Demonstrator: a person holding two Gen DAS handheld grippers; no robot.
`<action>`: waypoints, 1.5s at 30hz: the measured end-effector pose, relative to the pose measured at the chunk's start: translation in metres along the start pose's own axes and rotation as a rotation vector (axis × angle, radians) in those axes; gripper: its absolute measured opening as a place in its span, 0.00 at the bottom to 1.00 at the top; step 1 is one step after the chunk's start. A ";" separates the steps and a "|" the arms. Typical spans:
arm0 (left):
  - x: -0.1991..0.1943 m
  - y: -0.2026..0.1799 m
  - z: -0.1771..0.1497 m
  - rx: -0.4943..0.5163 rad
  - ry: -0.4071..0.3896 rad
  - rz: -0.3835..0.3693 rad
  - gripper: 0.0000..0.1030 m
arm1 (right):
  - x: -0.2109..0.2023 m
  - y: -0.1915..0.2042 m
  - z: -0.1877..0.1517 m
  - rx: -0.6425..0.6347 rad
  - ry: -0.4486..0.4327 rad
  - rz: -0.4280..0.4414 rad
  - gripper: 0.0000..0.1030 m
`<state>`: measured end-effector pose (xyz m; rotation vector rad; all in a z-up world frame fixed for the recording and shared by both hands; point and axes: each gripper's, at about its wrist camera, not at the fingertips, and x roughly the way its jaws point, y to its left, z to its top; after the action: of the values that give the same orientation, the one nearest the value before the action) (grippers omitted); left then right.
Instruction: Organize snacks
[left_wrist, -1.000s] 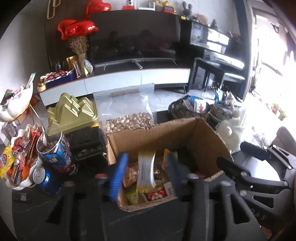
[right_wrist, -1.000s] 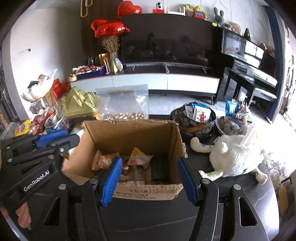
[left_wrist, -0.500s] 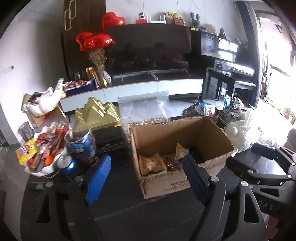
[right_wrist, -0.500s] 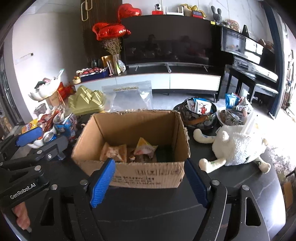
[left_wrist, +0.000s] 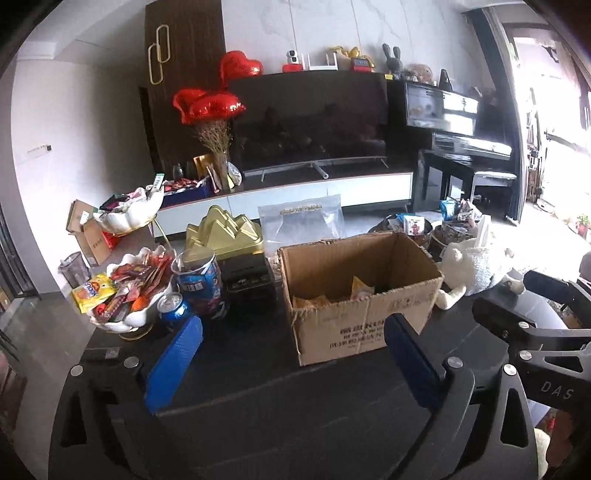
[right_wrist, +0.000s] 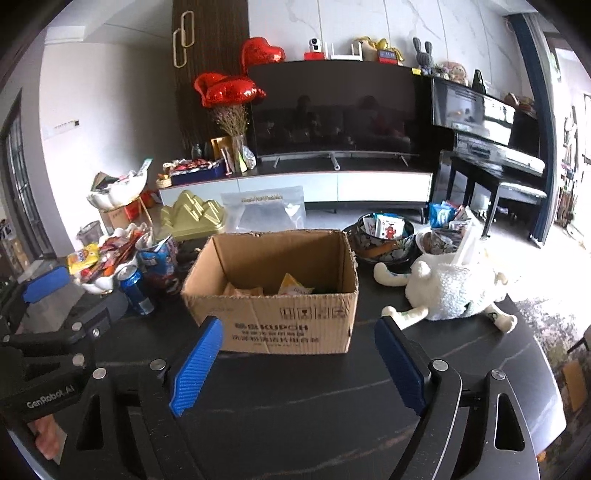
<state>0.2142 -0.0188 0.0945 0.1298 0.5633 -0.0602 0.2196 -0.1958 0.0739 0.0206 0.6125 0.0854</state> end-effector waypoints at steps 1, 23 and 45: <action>-0.005 -0.001 -0.003 0.000 -0.002 -0.003 0.99 | -0.007 0.001 -0.003 -0.010 -0.009 -0.002 0.84; -0.067 -0.008 -0.062 -0.025 0.005 -0.002 1.00 | -0.055 -0.003 -0.064 0.038 -0.014 -0.012 0.85; -0.085 -0.008 -0.077 -0.033 -0.031 0.016 1.00 | -0.075 0.006 -0.082 0.031 -0.019 -0.011 0.85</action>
<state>0.1007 -0.0138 0.0746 0.1011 0.5322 -0.0373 0.1113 -0.1968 0.0502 0.0477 0.5949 0.0656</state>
